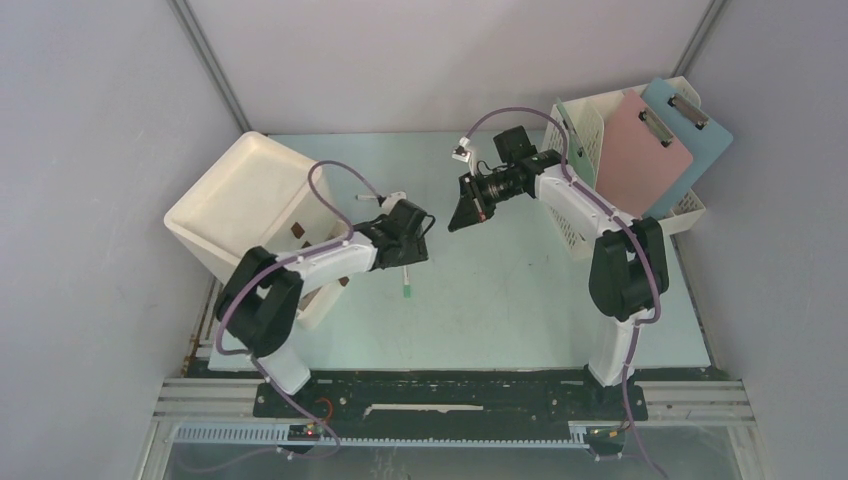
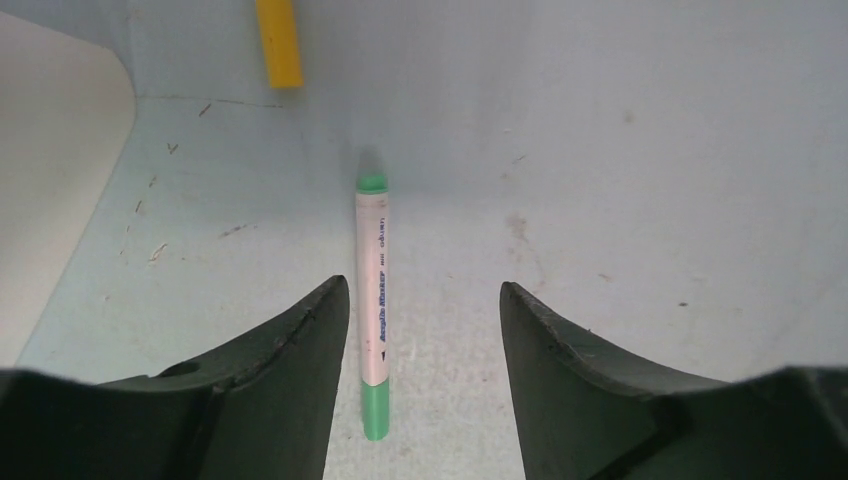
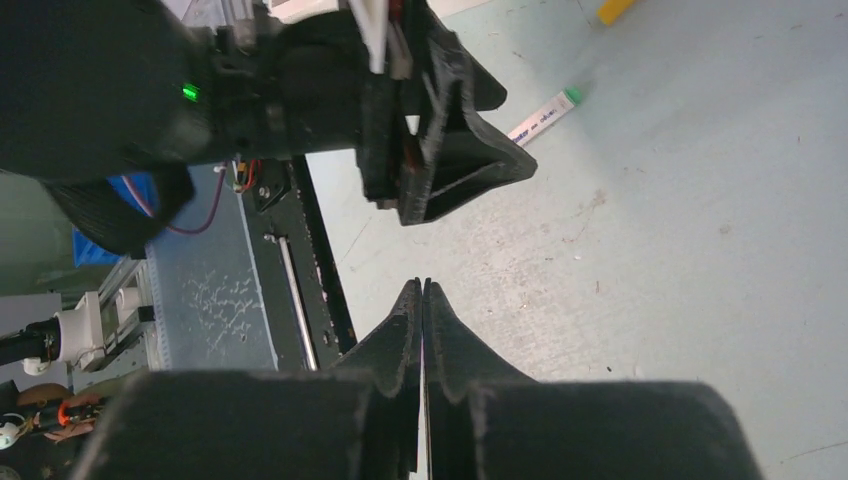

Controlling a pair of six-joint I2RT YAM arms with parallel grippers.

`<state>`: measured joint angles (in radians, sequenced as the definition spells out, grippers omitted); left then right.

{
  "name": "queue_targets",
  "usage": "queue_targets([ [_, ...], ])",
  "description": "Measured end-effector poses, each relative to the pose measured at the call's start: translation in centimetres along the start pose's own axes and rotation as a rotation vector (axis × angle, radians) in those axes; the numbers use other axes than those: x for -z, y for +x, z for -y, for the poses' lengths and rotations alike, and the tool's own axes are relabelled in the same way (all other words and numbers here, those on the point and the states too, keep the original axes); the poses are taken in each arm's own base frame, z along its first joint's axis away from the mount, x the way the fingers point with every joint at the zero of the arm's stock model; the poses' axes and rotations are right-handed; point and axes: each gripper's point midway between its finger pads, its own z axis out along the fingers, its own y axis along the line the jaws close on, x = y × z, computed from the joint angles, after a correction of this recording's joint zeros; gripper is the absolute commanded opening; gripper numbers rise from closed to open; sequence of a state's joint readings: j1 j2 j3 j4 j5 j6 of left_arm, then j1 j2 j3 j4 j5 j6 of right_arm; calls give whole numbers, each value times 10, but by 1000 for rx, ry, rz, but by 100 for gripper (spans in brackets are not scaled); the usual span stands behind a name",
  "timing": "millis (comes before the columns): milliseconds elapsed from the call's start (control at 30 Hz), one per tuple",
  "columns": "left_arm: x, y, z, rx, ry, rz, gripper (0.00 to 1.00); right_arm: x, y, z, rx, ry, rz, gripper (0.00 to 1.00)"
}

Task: Organize the desk
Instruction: Pick up the stationery from the center of the board.

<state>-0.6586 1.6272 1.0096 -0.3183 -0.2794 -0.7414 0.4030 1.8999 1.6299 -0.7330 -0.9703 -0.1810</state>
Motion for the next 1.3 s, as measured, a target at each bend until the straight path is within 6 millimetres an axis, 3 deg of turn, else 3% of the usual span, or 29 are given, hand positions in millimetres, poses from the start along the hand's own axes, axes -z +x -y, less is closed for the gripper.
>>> queue_targets([
  [100,-10,6,-2,-47,-67,-36,61,1,1,1,-1,2,0,2],
  [267,-18,16,-9,-93,-125,-69,49,1,0,1,3,-1,2,2],
  [467,-25,30,-18,-124,-161,-116,45,2,0,2,5,-1,5,2],
  [733,-28,36,-22,-138,-170,-135,27,3,0,2,6,-4,6,2],
  [900,-28,36,-23,-145,-171,-135,22,3,0,2,6,-6,6,2],
  [1133,-28,35,-24,-172,-155,-117,5,3,0,1,5,-12,8,2],
  [1300,-7,37,-36,-215,-130,-95,0,3,-1,1,6,-13,8,2],
])
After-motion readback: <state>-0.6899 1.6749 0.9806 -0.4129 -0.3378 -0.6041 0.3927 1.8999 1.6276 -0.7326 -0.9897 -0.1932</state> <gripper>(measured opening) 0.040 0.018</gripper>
